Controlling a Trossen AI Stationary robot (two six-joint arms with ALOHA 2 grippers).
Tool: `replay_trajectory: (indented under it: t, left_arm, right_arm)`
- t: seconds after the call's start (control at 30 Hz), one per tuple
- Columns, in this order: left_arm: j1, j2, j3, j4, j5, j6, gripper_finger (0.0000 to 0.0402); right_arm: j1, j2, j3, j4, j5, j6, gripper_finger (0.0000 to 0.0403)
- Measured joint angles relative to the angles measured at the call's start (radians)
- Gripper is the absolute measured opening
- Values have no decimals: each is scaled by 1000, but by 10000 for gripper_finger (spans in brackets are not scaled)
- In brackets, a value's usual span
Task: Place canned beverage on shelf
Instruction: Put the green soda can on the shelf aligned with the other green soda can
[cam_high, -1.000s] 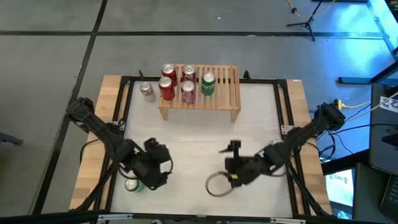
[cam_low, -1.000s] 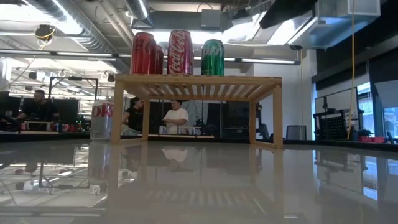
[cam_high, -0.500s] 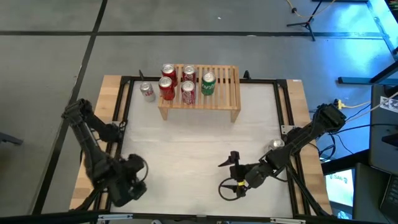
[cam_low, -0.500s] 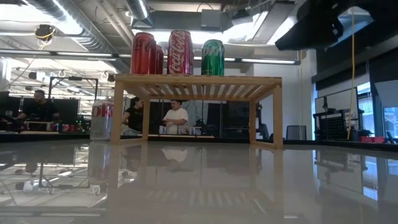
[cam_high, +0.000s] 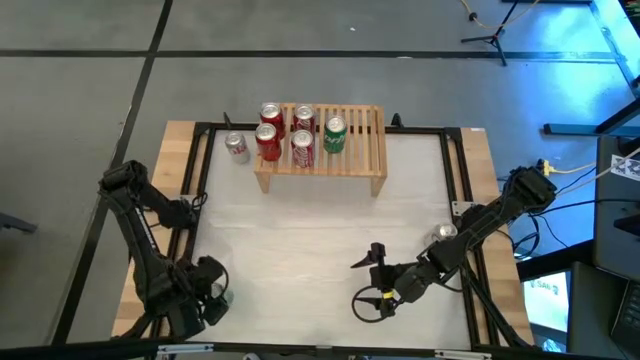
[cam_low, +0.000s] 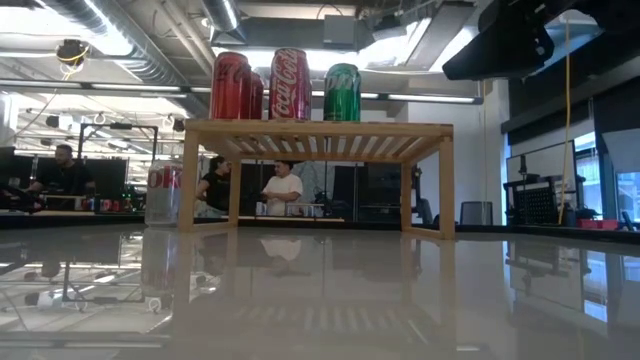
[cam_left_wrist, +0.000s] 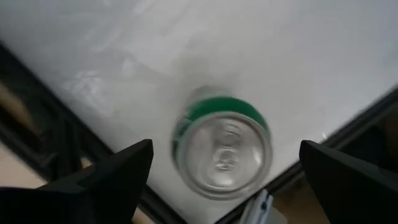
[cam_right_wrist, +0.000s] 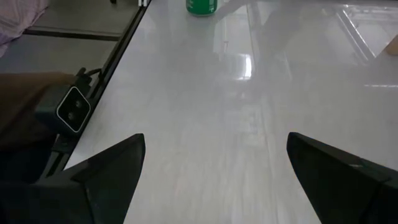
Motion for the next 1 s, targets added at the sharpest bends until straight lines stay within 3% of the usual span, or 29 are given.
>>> replay_trajectory:
  t: [0.6,0.93,1.0]
  left_arm:
    - [10,0,-179,217,69,69,389]
    - [57,0,-183,281,72,213,285]
    - [70,0,-183,290,76,235,281]
  right_arm:
    - [0,0,0,7,-10,-8,386]
    - [0,0,0,6,8,-9,386]
    - [0,0,0,6,4,-9,386]
